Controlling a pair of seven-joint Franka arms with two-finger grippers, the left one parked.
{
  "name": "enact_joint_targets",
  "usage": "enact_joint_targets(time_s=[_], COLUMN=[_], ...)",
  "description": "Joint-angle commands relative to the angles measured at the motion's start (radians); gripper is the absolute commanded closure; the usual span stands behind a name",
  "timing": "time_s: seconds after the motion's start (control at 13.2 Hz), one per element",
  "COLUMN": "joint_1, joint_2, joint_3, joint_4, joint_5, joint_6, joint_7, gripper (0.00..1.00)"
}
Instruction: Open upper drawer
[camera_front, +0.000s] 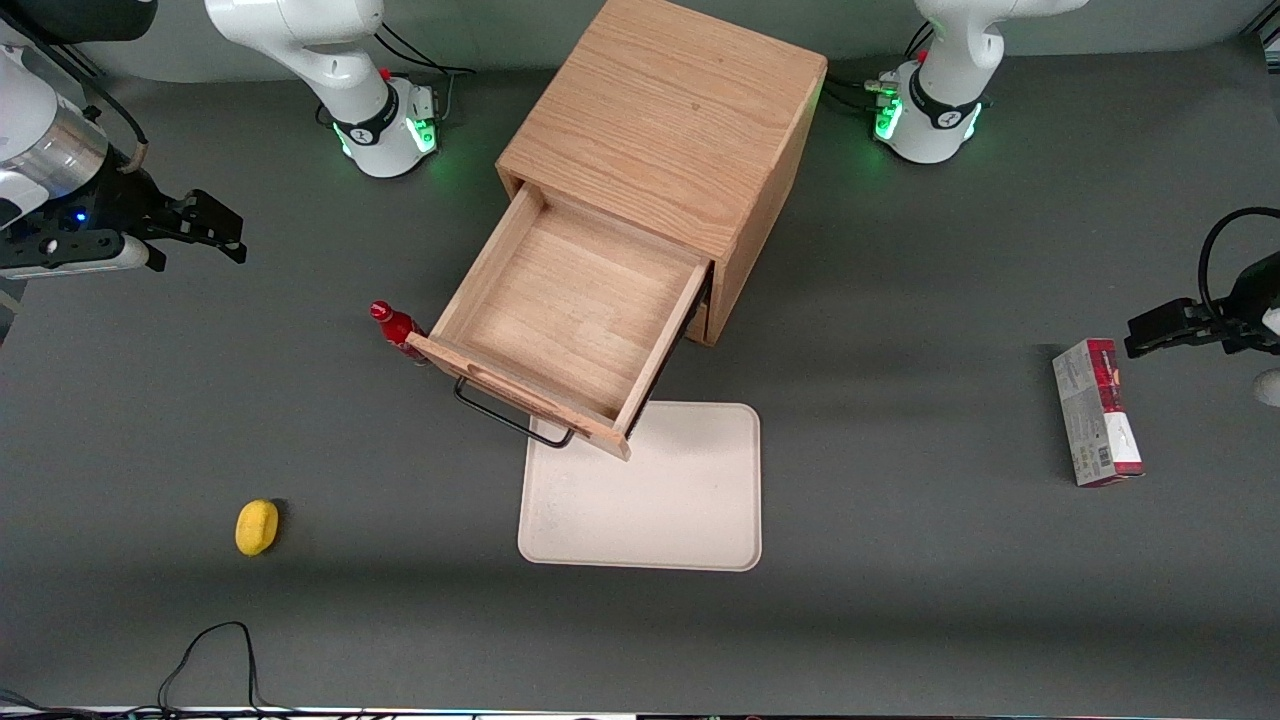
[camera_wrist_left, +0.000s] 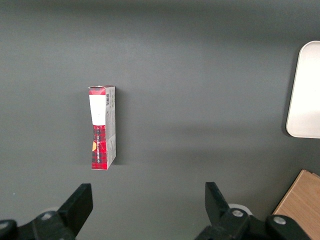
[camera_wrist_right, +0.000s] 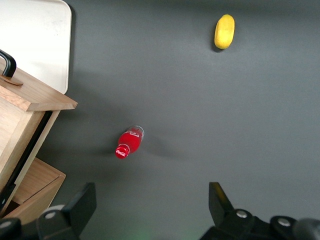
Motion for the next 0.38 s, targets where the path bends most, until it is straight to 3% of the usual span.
enact_joint_targets(time_s=[0.0,0.3], joint_1=[0.001,-0.004], joint_2=[0.016,0.025], joint_3=[-0.007,-0.016], joint_4=[0.023,0.036], joint_5=[0.028,0.033], joint_6=[-0.001,-0.002], joint_7=[0.034,0.041], gripper=[0.0,0.0])
